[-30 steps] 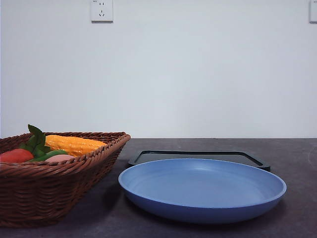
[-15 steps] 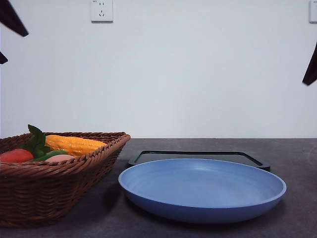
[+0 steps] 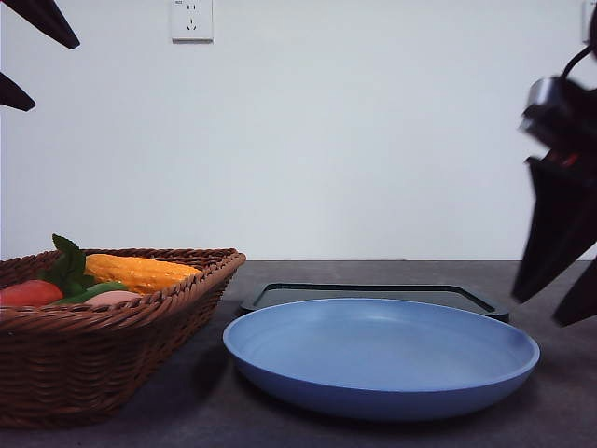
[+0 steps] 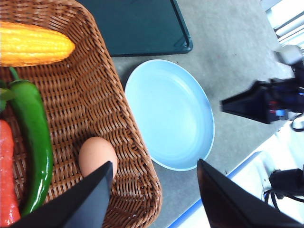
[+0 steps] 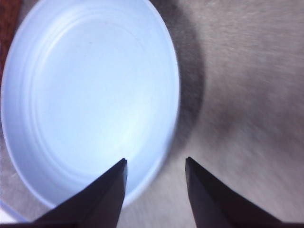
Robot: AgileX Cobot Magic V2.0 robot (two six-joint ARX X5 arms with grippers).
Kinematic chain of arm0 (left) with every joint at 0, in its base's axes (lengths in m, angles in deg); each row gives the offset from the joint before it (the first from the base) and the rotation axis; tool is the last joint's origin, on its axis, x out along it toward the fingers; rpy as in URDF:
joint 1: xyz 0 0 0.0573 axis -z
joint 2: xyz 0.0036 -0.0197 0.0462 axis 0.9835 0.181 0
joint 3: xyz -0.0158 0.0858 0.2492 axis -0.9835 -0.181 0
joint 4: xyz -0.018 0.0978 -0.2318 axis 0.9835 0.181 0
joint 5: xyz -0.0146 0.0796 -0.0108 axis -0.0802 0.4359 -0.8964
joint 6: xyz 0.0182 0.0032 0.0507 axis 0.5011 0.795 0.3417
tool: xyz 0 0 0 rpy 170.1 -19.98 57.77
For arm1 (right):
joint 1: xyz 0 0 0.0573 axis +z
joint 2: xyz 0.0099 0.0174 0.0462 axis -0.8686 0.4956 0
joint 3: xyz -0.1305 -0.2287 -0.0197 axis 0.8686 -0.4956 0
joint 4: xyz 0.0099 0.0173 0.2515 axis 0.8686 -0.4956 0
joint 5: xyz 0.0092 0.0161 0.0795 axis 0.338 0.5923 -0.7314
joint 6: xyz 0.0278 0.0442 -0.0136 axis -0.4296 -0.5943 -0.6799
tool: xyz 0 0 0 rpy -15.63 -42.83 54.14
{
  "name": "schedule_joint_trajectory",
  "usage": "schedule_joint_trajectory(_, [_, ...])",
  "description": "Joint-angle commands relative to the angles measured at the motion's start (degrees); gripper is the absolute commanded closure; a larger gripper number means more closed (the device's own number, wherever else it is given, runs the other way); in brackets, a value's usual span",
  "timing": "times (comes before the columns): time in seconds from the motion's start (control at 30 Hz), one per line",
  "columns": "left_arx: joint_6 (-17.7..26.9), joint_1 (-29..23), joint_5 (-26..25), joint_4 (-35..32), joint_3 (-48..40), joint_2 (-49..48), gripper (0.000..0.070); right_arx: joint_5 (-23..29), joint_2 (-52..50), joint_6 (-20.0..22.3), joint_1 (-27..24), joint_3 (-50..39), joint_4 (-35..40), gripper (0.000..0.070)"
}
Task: Transfer egg from basket to plate and serve
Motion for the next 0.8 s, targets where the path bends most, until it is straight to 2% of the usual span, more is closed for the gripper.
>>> schedule_joint_trajectory(0.0, [-0.13, 0.24, -0.23, -0.42, 1.05, 0.39, 0.0337, -0.12, 2.22, -1.77, 0.33, 0.35, 2.0, 0.0448])
schedule_joint_trajectory(0.17, [-0.11, 0.24, -0.23, -0.39, 1.05, 0.39, 0.0337, -2.01, 7.24, -3.08, 0.33, 0.35, 6.18, 0.0456])
schedule_joint_trajectory(0.23, [-0.11, 0.24, -0.23, -0.39, 1.05, 0.39, 0.0337, -2.41, 8.51, -3.11, 0.33, 0.35, 6.83, 0.0482])
schedule_joint_trajectory(0.47, [-0.11, 0.24, -0.23, -0.43, 1.05, 0.39, 0.0337, -0.06, 8.93, -3.2, 0.33, 0.35, 7.54, 0.0697])
schedule_joint_trajectory(0.63, [-1.65, 0.57, -0.23, -0.51, 1.05, 0.39, 0.0327, -0.11, 8.63, -3.23, 0.22, 0.37, 7.06, 0.07])
schedule_joint_trajectory(0.77, [-1.76, 3.31, 0.18, -1.16, 1.07, 0.8, 0.0309, -0.07, 6.61, -3.15, 0.2, 0.37, 5.26, 0.07])
